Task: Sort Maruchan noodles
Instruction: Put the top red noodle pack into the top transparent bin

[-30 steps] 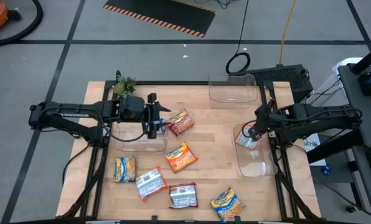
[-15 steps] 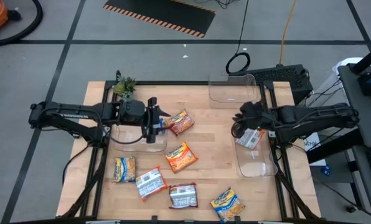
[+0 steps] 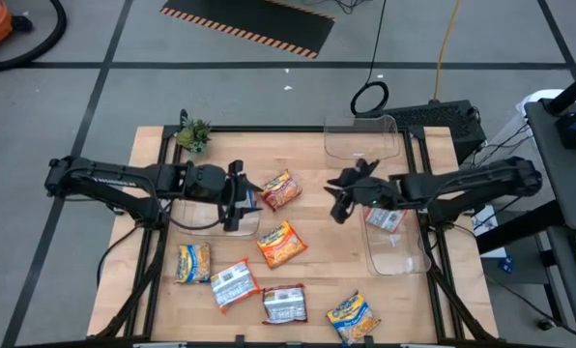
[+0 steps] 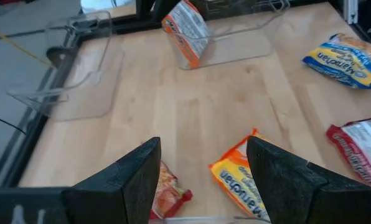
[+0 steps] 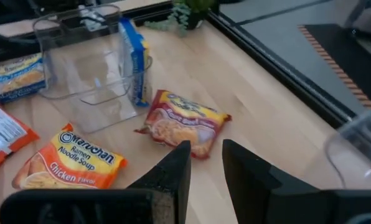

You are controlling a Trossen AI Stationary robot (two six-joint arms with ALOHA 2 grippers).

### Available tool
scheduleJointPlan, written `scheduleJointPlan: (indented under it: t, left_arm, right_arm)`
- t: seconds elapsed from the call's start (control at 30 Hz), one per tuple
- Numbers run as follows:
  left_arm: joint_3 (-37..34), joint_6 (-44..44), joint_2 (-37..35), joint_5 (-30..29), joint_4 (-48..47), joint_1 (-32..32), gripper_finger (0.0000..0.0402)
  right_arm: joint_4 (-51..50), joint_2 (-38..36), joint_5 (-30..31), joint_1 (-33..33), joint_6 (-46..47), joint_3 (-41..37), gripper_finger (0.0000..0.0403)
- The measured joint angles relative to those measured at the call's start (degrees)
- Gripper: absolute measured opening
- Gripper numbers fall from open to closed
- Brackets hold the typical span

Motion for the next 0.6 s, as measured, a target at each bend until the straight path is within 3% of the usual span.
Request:
scheduleJointPlan:
  t: [0.27,0.47,0.6]
  left_arm:
    - [0.00,-1.21,0.72,-7.35,-3.82,-6.00,0.0243]
    - [0.00,-1.89,0.81,-8.16,-4.23,-7.43,0.0243]
    - [0.00,-4.54,0.80,-8.61,-4.25,-7.44,0.0243]
  right_arm:
    - [7.50,8.26,-2.89,0.24,-4.52,0.00,0.0089]
    - [16.03,13.36,-3.58,0.82,-8.52,0.00,0.0089]
    - [24.10,16.27,-7.68,0.81,-10.89,0.02,0.0089]
